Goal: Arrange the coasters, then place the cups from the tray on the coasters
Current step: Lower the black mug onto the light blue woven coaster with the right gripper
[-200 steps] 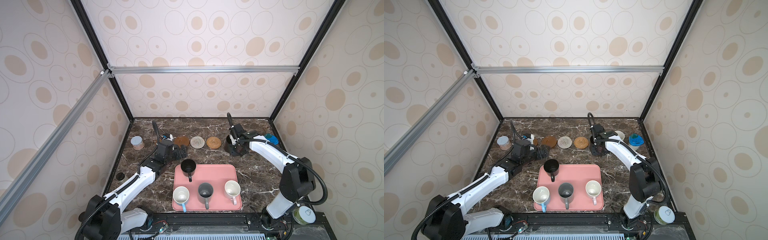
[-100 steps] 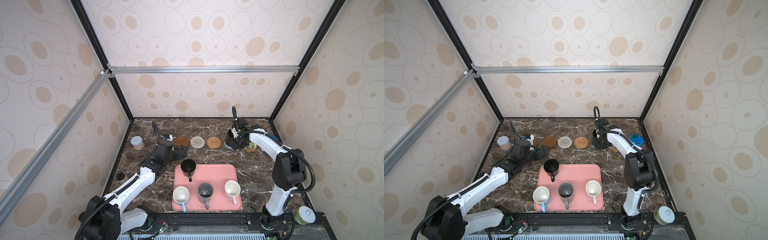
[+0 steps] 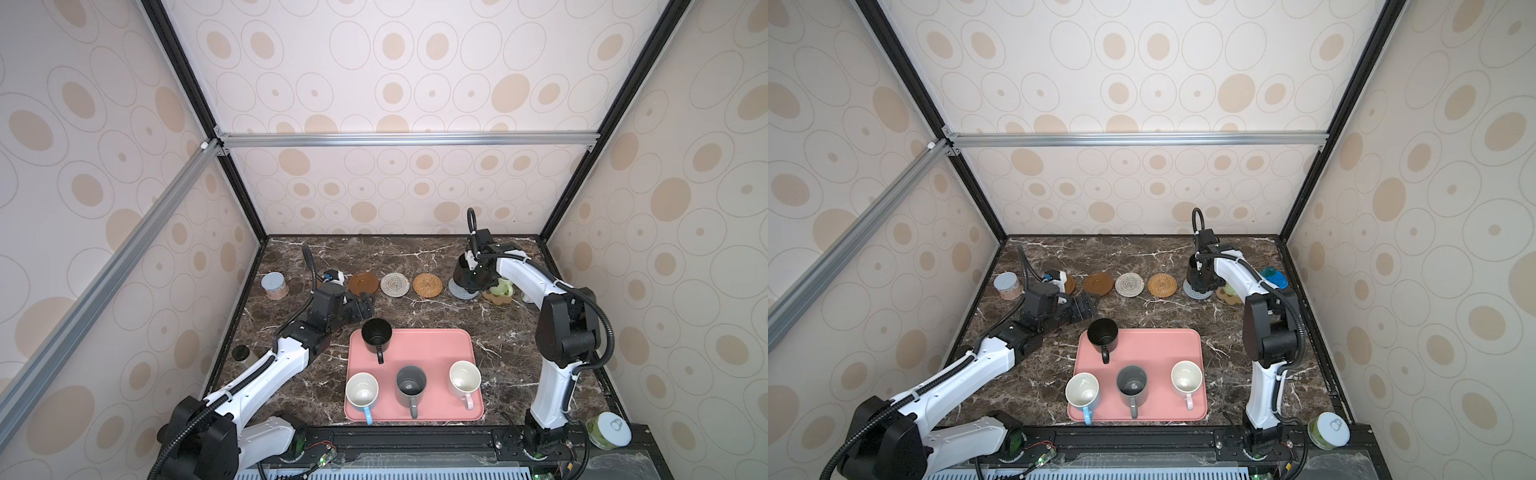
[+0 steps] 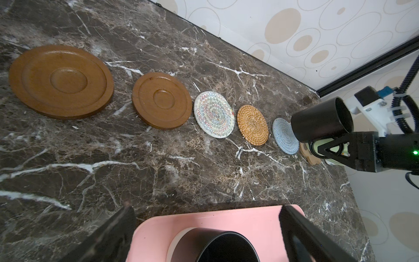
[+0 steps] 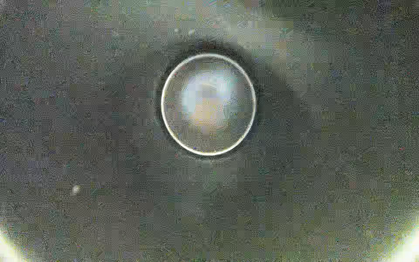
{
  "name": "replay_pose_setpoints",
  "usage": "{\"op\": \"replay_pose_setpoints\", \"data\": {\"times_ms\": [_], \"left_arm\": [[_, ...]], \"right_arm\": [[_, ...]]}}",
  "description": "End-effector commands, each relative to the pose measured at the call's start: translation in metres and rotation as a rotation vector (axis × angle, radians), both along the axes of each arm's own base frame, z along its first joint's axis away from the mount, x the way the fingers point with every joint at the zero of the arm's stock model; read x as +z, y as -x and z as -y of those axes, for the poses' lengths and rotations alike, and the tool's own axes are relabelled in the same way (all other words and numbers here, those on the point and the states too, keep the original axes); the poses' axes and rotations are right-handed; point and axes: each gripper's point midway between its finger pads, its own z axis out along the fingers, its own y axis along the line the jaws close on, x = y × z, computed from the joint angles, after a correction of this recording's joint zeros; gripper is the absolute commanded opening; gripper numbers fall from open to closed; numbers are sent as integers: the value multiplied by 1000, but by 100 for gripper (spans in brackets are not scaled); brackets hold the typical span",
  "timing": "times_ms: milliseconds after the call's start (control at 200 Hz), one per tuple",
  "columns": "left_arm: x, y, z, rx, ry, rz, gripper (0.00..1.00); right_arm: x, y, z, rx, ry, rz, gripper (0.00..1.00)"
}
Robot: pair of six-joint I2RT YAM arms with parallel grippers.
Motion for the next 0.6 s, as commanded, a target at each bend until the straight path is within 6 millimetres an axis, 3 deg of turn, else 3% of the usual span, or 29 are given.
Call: {"op": "replay_pose_setpoints", "data": {"times_ms": [0,595], "left_arm": [[10,0,2,5,30,25,100],[8,1,4,-3,33,20,100]], "right_arm": [[19,-20,-2,10,6,83,11],[1,-23,1,-1,29,46,11]]}}
